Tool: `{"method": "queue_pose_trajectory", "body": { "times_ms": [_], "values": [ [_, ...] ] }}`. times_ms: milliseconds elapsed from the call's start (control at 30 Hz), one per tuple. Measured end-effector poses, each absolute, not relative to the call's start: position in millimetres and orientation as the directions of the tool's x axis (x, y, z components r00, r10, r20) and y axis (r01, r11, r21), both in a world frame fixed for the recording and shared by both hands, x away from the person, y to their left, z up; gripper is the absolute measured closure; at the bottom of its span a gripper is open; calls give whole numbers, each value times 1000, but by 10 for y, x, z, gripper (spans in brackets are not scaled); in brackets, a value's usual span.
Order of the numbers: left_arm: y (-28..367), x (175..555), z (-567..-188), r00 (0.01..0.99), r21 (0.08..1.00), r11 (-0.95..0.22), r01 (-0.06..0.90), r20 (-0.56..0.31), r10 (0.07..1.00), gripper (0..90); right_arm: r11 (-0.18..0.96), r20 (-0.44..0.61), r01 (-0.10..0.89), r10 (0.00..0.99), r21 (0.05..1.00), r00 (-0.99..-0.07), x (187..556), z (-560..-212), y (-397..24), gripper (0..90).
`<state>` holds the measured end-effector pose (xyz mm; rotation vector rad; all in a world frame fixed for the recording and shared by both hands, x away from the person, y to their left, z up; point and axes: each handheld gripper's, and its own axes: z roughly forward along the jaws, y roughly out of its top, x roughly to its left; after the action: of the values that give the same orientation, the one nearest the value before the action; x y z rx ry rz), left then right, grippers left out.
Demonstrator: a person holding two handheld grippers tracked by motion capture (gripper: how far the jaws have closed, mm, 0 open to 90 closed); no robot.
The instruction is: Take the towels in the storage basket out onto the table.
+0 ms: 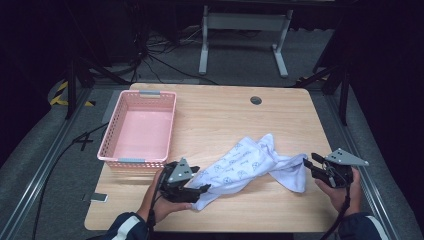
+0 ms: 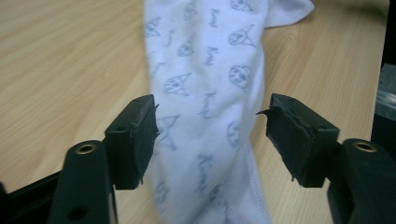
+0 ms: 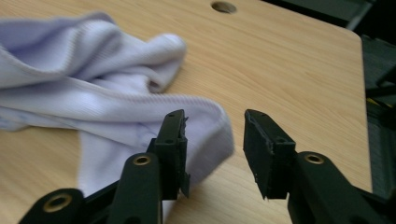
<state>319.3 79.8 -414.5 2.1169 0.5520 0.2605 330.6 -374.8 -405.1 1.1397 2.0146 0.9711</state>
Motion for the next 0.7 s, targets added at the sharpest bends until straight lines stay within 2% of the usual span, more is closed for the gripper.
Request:
{"method": "queue_pose_trajectory", "body": {
  "times_ms": [67, 167, 300, 400, 533, 600, 700],
  "values": [
    [617, 3184, -4165, 887, 813, -514, 276, -10, 461, 330, 363, -168, 416, 885, 834, -435, 3273, -4016, -3730, 591],
    [344, 3119, -4169, 928, 793, -574, 204, 30, 372, 348, 373, -163, 402, 869, 836, -468, 3207, -3995, -3695, 628],
    [18, 3040, -4236, 960, 766, -627, 140, 51, 276, 411, 402, -133, 396, 821, 826, -555, 3152, -4070, -3611, 679],
    [-150, 3094, -4352, 953, 716, -686, 129, 102, 286, 420, 422, -98, 409, 783, 809, -615, 3149, -4167, -3516, 674],
    [-192, 3264, -4494, 937, 686, -700, 200, 75, 341, 468, 480, -123, 435, 766, 761, -630, 3193, -4296, -3404, 609],
    [-173, 3349, -4544, 934, 691, -681, 241, 26, 357, 529, 471, -98, 460, 771, 752, -629, 3242, -4370, -3402, 591],
    [-145, 3409, -4572, 933, 687, -685, 241, 30, 358, 619, 491, -102, 477, 767, 729, -634, 3288, -4436, -3394, 571]
  ]
}}
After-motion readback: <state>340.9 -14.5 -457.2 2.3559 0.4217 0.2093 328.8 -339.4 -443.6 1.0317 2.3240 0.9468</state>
